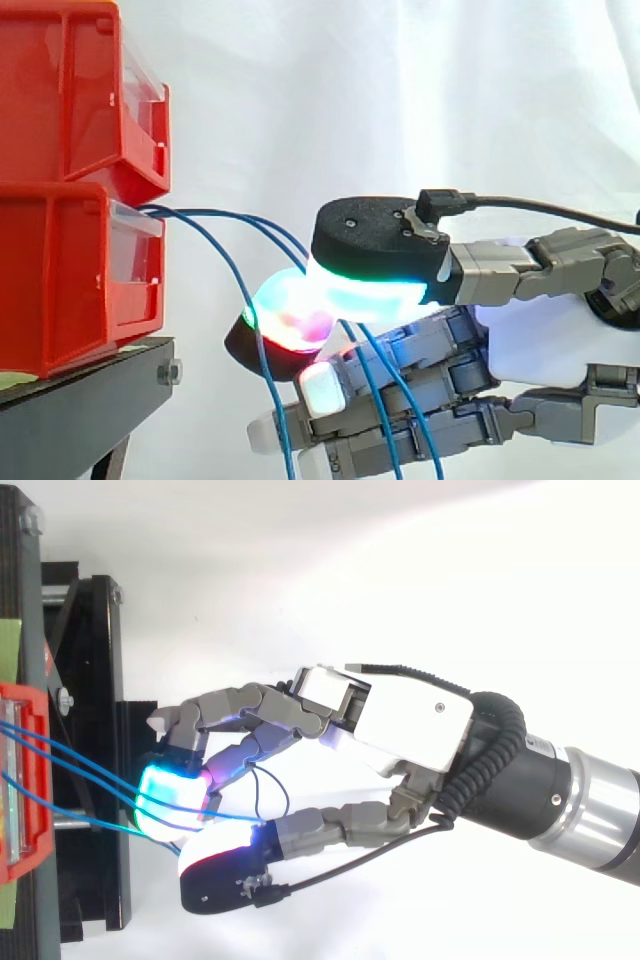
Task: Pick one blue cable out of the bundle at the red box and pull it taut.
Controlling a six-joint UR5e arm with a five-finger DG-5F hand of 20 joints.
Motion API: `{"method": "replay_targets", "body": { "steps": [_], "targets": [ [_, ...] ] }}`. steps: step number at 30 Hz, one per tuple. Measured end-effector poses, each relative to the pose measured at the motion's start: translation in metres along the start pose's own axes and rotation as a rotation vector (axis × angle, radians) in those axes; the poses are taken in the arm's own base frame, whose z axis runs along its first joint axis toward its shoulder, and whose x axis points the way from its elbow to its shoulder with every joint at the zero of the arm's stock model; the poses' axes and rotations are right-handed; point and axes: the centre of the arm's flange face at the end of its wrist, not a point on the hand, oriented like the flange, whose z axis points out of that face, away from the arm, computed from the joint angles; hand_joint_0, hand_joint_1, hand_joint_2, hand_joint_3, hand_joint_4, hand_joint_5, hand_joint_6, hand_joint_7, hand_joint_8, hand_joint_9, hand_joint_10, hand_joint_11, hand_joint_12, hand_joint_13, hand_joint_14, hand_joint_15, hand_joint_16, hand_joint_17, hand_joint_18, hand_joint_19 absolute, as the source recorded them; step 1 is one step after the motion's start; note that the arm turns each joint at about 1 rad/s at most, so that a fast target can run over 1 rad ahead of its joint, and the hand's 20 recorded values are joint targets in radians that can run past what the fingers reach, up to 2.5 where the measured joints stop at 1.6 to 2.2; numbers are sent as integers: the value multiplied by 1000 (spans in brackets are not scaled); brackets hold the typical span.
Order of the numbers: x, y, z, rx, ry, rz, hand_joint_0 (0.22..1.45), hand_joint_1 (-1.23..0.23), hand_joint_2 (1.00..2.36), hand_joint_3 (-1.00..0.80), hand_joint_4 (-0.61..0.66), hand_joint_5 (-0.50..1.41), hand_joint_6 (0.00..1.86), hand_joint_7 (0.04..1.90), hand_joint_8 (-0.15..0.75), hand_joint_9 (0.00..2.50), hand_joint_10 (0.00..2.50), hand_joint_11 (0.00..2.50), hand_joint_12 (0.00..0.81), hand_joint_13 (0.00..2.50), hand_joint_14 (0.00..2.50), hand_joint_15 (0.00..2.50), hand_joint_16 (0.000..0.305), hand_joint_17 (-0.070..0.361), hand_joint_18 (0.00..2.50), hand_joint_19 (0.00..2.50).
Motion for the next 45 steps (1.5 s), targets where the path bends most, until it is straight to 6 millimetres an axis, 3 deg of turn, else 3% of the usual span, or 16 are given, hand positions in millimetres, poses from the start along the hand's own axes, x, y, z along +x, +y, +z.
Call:
{"method": "replay_targets", "body": {
  "steps": [6,7,11,13,17,24,34,45],
  "targets": [
    [0,0,0,4,0,-2,731,-936,1009,-387,168,-177,764,1043,318,776,19,747,395,342,0,36,50,112,333,26],
    [0,0,0,4,0,-2,681,-953,1000,-500,170,-183,770,1042,313,756,21,743,394,337,0,33,50,112,334,23],
    [0,0,0,4,1,-2,551,-920,1000,-500,187,-185,778,1005,319,756,20,742,402,333,0,45,52,117,337,52],
    [0,0,0,5,0,-2,458,-797,1000,-500,223,-164,772,987,359,819,16,731,435,351,2,62,58,131,355,77],
    [0,0,0,4,0,-2,447,-709,1000,-500,235,-140,741,1022,371,866,19,724,446,372,2,76,59,133,358,103],
    [0,0,0,4,1,-1,545,-605,1000,-500,182,-119,699,1127,351,909,20,721,407,376,2,79,52,116,318,134],
    [0,0,0,4,1,-1,633,-772,1012,-350,163,-180,792,1041,339,866,20,769,405,393,2,83,50,112,347,112],
    [-1,0,-1,23,3,-5,679,-852,1010,-383,152,-185,806,978,336,850,18,784,409,402,1,72,51,114,380,93]
  ]
}}
